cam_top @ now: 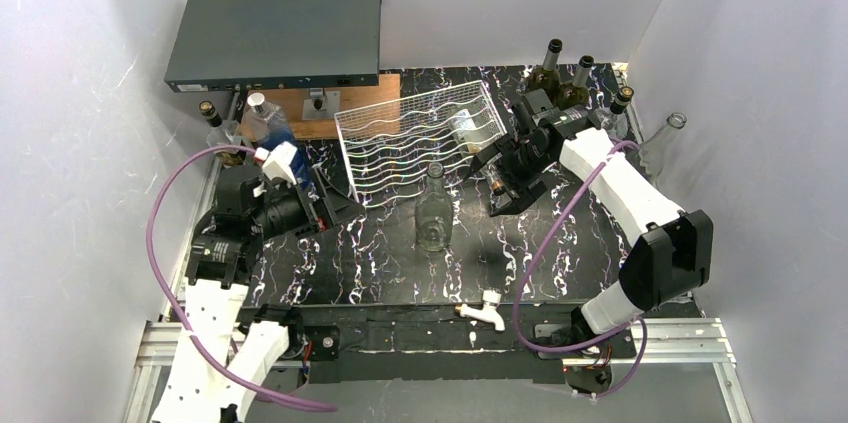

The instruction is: Put the wine bottle on the wine rack

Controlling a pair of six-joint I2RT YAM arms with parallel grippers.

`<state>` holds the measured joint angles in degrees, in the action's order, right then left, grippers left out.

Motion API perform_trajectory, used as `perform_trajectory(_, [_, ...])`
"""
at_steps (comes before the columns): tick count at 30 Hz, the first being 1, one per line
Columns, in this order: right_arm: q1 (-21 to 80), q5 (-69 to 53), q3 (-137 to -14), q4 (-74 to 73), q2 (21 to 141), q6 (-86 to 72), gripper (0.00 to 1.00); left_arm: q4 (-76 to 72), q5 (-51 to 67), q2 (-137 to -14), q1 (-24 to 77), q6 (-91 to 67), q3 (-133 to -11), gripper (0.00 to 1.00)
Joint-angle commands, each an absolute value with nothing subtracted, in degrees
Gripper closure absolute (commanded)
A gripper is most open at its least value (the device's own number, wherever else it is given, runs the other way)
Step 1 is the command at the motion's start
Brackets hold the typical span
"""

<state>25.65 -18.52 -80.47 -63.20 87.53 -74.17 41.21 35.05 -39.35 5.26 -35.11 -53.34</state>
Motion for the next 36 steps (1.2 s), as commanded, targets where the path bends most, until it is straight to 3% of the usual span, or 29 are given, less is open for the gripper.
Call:
perform_trajectory(1, [25.55,-13.86,-82.78,-65.50,87.08,-73.75,0.00,32.87,37.55,-39.56,12.24,-32.44,-52.97,0.01])
perform_trajectory(7, [25.64,-11.06,-74.69,-54.38,83.25,-60.52,0.00,29.97,16.94,-49.10,33.10,-24.58,-61.04,0.01])
perform_trajectory(12, [25.66,-9.44,-68.06,-40.91,77.61,-39.72,0.00,24.22,1.80,-55.03,43.19,-16.72,-63.63,0.01])
perform_trajectory(19, [26.01,-13.26,-63.15,-35.12,75.65,-22.13,0.00,16.61,-3.26,-59.69,47.42,-11.06,-64.82,0.01])
perform_trajectory(28, [26.02,-9.98,-61.59,-36.25,73.99,-20.12,0.00,18.07,-6.78,-67.09,51.59,-8.75,-71.56,0.01])
perform_trajectory(36, [26.01,-10.09,-61.13,-41.71,74.66,-28.24,0.00,21.46,-12.63,-72.10,53.13,-9.78,-75.54,0.19])
